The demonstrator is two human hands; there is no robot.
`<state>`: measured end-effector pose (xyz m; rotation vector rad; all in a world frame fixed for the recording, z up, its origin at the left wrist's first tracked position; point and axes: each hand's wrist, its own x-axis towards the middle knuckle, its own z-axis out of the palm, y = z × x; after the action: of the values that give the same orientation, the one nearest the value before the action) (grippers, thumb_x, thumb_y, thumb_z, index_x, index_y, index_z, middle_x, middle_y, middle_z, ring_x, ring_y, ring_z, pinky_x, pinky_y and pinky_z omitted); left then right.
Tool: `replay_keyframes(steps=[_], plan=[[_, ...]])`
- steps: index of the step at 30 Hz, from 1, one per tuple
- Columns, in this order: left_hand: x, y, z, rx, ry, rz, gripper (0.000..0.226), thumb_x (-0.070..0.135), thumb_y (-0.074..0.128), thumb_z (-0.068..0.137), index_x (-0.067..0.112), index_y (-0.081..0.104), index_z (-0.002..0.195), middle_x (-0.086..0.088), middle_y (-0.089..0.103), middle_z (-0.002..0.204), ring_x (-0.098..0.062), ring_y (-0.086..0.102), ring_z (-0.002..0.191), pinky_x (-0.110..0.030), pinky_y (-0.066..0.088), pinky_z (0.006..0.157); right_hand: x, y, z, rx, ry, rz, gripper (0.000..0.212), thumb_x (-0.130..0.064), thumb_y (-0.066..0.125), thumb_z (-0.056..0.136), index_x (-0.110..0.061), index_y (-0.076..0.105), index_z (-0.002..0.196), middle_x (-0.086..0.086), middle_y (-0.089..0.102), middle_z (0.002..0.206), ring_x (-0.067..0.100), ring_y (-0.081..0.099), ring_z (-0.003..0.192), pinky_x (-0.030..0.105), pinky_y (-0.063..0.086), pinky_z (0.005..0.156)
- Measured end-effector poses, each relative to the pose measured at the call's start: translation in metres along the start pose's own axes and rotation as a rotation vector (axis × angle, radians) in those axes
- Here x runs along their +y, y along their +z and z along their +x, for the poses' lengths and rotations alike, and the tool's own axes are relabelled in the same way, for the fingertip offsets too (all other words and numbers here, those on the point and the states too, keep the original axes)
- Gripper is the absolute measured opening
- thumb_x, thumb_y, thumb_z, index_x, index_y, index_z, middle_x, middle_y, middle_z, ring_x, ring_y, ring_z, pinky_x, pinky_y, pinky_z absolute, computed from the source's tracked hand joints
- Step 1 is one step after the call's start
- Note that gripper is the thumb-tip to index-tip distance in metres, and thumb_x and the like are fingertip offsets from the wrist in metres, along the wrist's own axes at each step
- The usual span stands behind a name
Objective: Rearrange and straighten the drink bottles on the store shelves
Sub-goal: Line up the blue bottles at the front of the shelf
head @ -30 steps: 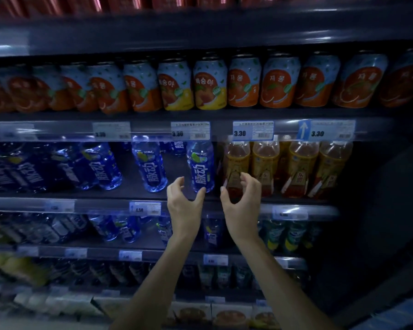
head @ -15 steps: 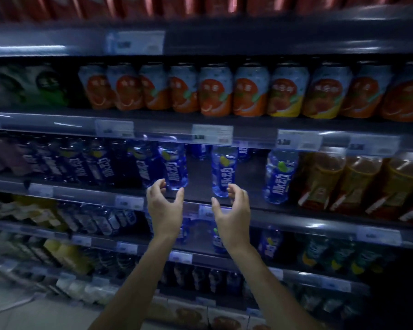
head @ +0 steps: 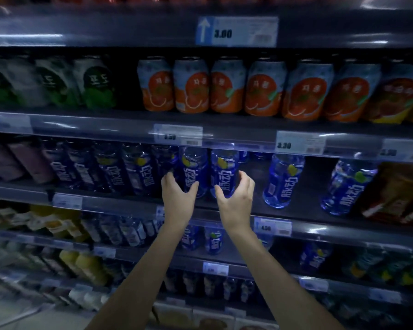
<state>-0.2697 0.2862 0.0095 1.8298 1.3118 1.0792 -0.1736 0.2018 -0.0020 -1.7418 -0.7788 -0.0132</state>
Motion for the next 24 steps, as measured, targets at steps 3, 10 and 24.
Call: replay_keyframes(steps=[3,10,24], plan=[[-0.004,0.004,0.008,-0.034,0.018,-0.009,0.074,0.04,0.068,0.085,0.005,0.035,0.141,-0.009,0.04,0.142,-0.024,0.04,0.13,-0.032,0.035,0.103,0.0,0.013,0.008,0.023,0.059,-0.012,0.072,-0.03,0.071,0.085,-0.01,0.032,0.142,0.004,0.037,0.141,0.018,0.039,0.129,0.023,0.033,0.098],[-0.012,0.008,0.014,-0.056,0.019,-0.122,0.067,0.04,0.072,0.081,0.012,0.044,0.136,-0.002,0.051,0.131,-0.018,0.049,0.12,-0.03,0.042,0.099,0.001,0.023,0.014,0.087,0.107,-0.025,0.076,-0.029,0.076,0.08,-0.009,0.033,0.14,0.005,0.041,0.136,0.021,0.046,0.123,0.038,0.044,0.101],[-0.008,0.017,0.011,-0.055,-0.004,-0.174,0.07,0.047,0.08,0.07,0.019,0.05,0.127,0.007,0.059,0.119,0.0,0.049,0.097,-0.004,0.033,0.076,0.002,0.012,0.015,0.101,0.114,0.0,0.07,-0.033,0.078,0.077,-0.016,0.038,0.131,-0.001,0.047,0.127,0.006,0.051,0.099,0.017,0.04,0.078]])
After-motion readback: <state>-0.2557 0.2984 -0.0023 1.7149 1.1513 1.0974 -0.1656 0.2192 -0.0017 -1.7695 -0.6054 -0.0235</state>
